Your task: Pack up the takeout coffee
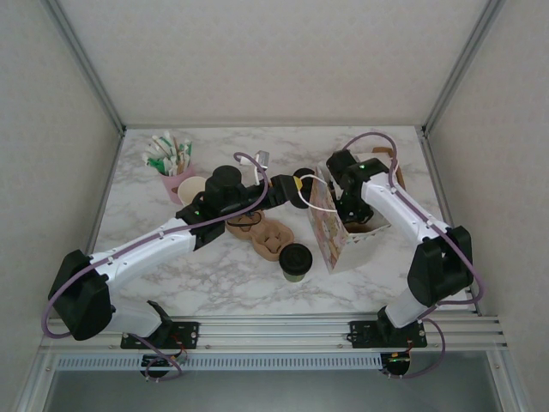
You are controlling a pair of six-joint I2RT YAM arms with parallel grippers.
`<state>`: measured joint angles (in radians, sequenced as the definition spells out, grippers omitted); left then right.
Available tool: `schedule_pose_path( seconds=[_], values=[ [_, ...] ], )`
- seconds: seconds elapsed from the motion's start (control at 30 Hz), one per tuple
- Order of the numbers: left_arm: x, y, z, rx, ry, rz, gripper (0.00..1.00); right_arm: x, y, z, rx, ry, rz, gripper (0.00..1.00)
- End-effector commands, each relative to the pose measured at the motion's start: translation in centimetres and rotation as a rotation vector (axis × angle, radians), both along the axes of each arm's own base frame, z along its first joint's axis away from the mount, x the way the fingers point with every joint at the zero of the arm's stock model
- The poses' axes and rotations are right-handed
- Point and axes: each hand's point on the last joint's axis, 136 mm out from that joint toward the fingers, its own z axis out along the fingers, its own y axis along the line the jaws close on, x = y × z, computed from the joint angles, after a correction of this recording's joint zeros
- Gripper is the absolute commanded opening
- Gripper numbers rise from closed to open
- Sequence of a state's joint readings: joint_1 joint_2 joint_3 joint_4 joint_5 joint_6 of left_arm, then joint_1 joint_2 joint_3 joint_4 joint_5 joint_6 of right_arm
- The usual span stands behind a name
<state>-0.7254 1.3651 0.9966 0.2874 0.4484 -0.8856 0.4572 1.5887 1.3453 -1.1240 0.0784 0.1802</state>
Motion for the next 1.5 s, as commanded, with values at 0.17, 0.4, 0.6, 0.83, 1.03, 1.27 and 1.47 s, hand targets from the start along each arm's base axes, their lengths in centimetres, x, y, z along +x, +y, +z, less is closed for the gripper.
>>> schedule_pose_path(
  seconds=[0.17, 0.4, 0.6, 0.83, 1.03, 1.27, 1.47],
  values=[
    [-0.2, -0.1, 0.7, -0.018, -0.032, 0.002, 0.57, -0.4, 0.2, -2.6, -0.006, 0.025, -0.020, 0.35],
    [-0.1, -0.1, 0.8, -0.016, -0.034, 0.005, 0.57, -0.3, 0.2, -3.8, -0.013, 0.032, -0.029, 0.35],
    [-0.1, -0.1, 0.8, -0.015, -0.033, 0.007, 0.57, -0.7, -0.2, -4.8, -0.030, 0.045, -0.034, 0.35],
    [-0.1, -0.1, 0.8, -0.013, -0.032, 0.006, 0.57, -1.1, -0.4, -5.9, -0.038, 0.059, -0.042, 0.36],
    [-0.1, -0.1, 0.9, -0.016, -0.032, 0.006, 0.57, -1.5, -0.7, -6.4, -0.048, 0.067, -0.047, 0.38],
    [-0.1, -0.2, 1.1, -0.020, -0.035, 0.005, 0.58, -1.5, -1.0, -4.7, -0.043, 0.031, -0.053, 0.46],
    [0.0, -0.1, 1.6, -0.023, -0.046, 0.011, 0.60, -1.2, -0.8, -3.2, -0.030, 0.002, -0.053, 0.49]
  ],
)
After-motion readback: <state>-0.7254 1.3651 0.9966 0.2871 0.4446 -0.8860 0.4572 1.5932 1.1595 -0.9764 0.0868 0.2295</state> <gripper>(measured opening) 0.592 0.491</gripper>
